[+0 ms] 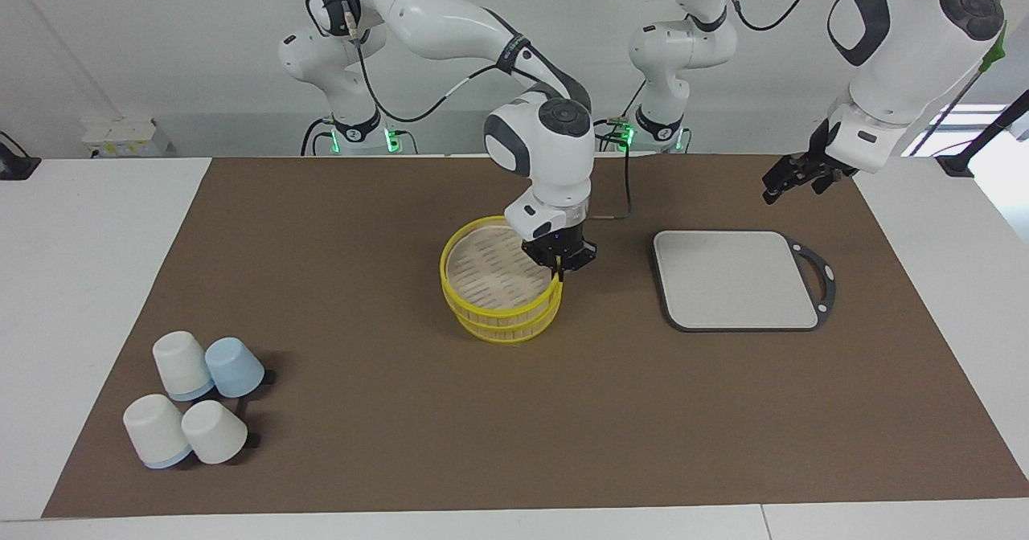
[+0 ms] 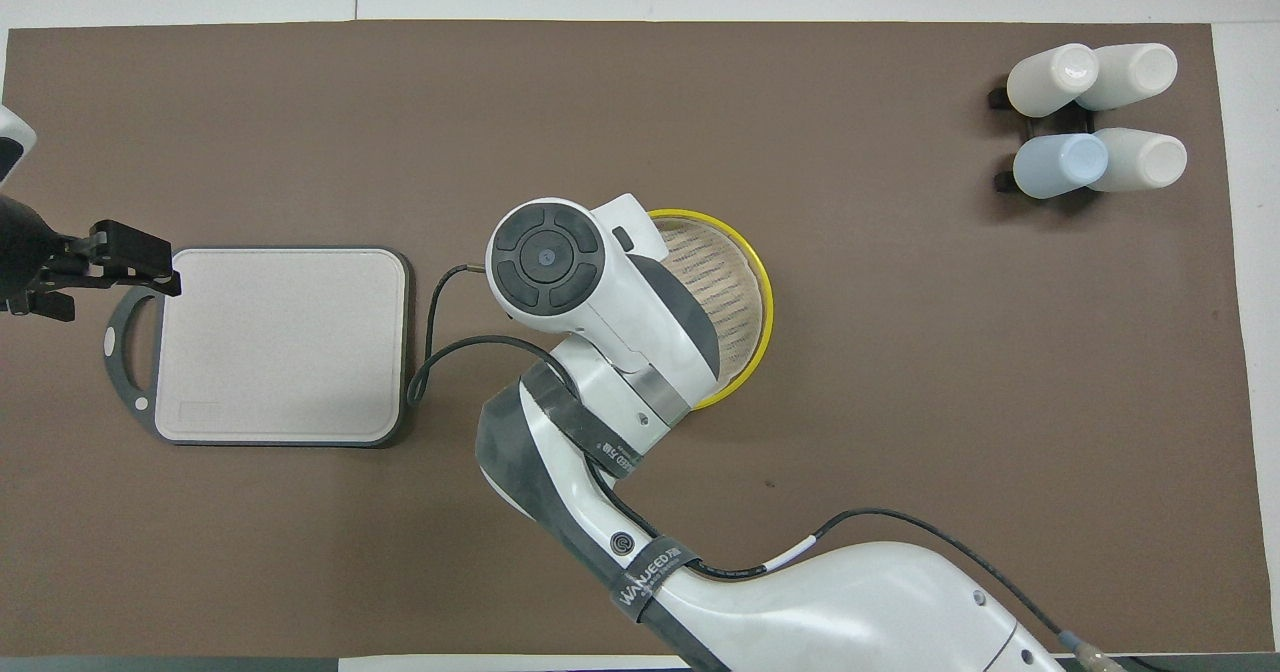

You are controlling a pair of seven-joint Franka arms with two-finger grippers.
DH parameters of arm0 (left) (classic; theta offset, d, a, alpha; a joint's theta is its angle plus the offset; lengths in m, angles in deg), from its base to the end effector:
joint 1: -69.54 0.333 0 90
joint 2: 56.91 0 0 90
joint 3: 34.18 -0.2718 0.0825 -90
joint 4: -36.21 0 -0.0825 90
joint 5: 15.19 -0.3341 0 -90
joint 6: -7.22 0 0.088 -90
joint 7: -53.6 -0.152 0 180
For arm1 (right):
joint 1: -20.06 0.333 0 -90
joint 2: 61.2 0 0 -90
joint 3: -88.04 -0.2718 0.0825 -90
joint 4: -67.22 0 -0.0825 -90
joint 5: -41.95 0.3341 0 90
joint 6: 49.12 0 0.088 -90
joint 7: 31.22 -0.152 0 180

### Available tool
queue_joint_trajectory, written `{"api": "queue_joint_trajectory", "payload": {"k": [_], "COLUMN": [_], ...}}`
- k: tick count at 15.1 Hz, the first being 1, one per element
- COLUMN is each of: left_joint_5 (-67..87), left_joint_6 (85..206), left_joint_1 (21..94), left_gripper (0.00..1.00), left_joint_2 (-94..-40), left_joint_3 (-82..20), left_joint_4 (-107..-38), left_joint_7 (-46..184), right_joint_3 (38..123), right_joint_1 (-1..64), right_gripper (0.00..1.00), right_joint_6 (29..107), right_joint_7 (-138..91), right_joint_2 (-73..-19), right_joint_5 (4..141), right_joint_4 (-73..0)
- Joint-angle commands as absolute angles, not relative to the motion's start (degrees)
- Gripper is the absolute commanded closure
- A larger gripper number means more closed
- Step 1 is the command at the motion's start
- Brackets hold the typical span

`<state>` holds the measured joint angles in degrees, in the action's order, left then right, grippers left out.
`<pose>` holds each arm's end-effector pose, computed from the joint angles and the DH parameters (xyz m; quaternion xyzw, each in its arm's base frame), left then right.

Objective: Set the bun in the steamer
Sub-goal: 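Bring the lid back and lower it onto the steamer with the right gripper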

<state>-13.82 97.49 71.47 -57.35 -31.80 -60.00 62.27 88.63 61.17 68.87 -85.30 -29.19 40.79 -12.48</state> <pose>0.4965 -0.0075 0.4866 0.9958 0.0723 -0.0564 0.0076 0.5016 0.4275 0.3314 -0.9920 0.1127 -0.0459 0.0322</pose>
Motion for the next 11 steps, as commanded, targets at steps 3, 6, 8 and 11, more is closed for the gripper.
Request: {"api": "queue_joint_trajectory", "payload": {"k": [3, 6, 8, 11], "left_joint_5": [-14.2, -14.1, -13.9, -14.0], "left_joint_6": [99.5, 98.8, 98.7, 99.8], "left_joint_1": [71.0, 70.3, 70.3, 70.3], "left_gripper": [0.0, 0.0, 0.0, 0.0], "left_joint_2": [-57.2, -58.4, -58.2, -58.1], "left_joint_3": [-31.3, -31.3, -31.2, -31.3], "left_joint_4": [-60.0, -57.8, -57.9, -58.2], "left_joint_7": [61.9, 61.9, 61.9, 61.4], "right_joint_3": [88.4, 88.4, 88.4, 88.6], "right_joint_1": [62.0, 61.6, 61.2, 61.0], "right_gripper": [1.0, 1.0, 0.55, 0.0], "right_joint_6": [72.5, 72.9, 72.5, 69.7], "right_joint_7": [-86.7, -86.1, -84.6, -83.8], "right_joint_2": [-30.3, -30.5, -30.5, -30.7], "right_joint_5": [41.4, 41.3, 41.3, 40.8], "right_joint_4": [-15.1, -16.0, -16.0, -14.4]}}
